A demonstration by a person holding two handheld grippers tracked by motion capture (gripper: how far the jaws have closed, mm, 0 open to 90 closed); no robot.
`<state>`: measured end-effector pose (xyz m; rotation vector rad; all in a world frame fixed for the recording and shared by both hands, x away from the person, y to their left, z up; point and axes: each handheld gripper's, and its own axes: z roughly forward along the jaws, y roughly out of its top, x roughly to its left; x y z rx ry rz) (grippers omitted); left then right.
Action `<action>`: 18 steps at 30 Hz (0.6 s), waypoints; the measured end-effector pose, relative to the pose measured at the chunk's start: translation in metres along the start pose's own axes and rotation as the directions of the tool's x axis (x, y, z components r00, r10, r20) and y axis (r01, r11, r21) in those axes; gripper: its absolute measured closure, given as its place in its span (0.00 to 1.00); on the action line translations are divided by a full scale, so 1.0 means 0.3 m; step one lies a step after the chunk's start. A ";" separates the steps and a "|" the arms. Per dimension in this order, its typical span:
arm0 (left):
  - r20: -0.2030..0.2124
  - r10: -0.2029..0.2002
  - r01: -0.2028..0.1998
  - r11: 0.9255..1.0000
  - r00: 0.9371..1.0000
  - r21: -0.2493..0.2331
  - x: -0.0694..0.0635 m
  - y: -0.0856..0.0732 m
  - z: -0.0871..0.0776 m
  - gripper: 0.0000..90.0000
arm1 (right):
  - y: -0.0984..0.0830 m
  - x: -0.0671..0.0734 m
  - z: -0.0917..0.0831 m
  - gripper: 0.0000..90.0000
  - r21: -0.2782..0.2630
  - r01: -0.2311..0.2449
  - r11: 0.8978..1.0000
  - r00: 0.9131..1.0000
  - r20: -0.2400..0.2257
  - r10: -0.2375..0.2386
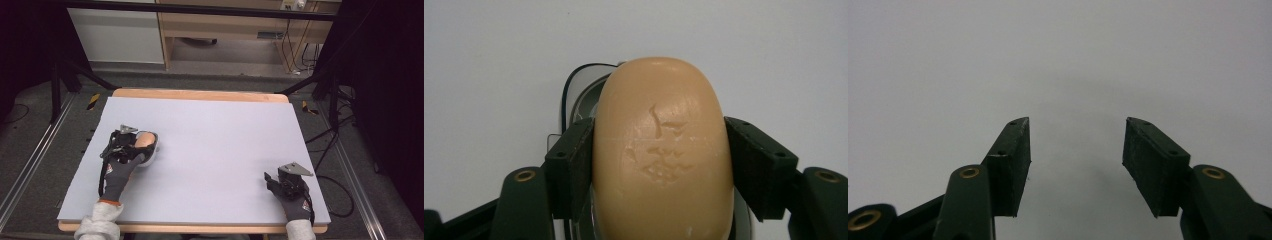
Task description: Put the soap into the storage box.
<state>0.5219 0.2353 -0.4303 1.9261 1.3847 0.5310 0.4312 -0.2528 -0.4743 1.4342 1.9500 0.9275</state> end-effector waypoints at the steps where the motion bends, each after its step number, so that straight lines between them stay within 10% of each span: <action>1: 0.000 0.000 0.000 1.000 1.000 0.000 0.000 0.000 0.000 0.35 | 0.000 0.000 0.000 0.49 0.000 0.000 1.000 1.000 0.000 0.000; 18: 0.014 0.004 -0.004 1.000 1.000 -0.020 -0.007 0.005 -0.019 0.36 | -0.001 -0.005 0.000 0.49 -0.004 -0.008 1.000 1.000 -0.002 0.008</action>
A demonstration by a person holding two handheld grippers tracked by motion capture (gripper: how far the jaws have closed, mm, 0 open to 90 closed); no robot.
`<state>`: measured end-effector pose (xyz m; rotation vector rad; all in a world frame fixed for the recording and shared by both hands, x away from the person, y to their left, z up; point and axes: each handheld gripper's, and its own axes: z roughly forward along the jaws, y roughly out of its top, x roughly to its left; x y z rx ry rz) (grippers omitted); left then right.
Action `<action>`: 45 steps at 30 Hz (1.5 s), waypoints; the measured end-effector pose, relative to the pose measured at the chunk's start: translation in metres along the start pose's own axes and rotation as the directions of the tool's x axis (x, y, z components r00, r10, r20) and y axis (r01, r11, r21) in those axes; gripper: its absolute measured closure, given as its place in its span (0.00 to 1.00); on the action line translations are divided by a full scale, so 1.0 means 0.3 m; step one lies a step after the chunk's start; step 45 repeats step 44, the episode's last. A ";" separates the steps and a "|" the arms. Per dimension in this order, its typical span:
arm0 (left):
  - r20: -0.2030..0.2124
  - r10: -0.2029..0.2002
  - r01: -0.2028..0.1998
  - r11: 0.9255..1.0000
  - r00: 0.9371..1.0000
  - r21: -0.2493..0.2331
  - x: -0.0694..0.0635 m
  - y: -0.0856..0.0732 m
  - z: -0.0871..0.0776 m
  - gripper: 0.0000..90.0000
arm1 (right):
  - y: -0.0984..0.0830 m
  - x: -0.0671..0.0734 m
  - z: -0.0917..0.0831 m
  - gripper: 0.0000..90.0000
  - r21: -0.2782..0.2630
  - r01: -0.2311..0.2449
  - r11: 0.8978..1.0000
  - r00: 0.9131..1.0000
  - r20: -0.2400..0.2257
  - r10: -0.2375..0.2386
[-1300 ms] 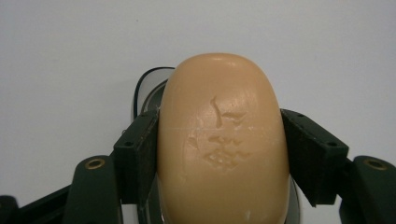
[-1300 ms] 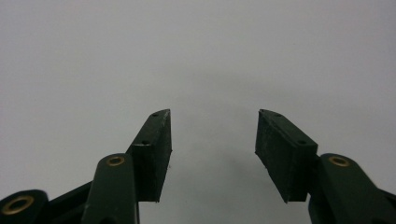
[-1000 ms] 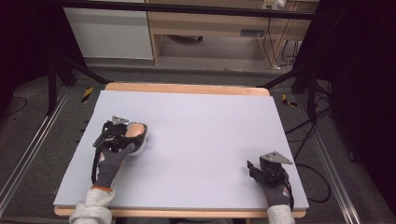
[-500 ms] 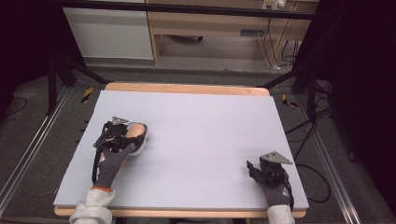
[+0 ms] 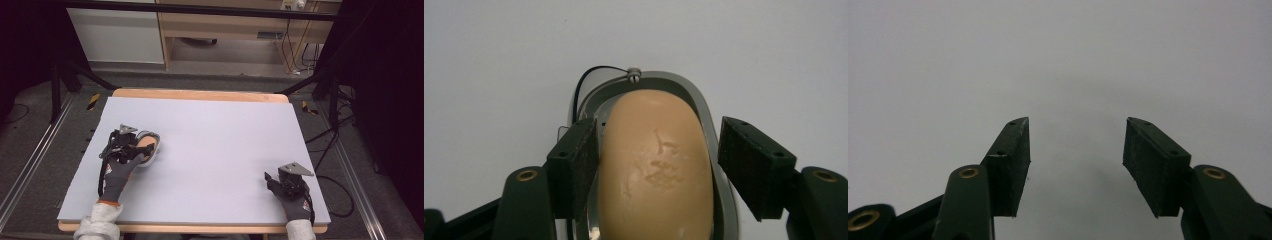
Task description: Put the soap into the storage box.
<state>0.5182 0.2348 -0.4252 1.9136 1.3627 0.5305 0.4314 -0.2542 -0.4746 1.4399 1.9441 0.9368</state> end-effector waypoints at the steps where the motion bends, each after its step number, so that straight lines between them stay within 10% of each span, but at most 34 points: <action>1: 0.019 -0.001 0.001 1.000 1.000 -0.014 -0.006 0.006 -0.012 0.37 | 0.000 0.000 0.001 0.49 0.001 0.002 1.000 1.000 0.001 -0.002; 27: 0.113 0.084 -0.072 0.992 0.990 -0.103 -0.104 -0.065 -0.123 0.33 | -0.002 -0.010 -0.008 0.47 -0.026 -0.014 1.000 0.999 0.033 0.015; 45: 0.063 0.081 -0.077 0.994 0.995 -0.072 0.034 -0.268 -0.198 0.29 | -0.009 -0.018 -0.001 0.44 -0.006 -0.019 1.000 0.999 0.029 0.020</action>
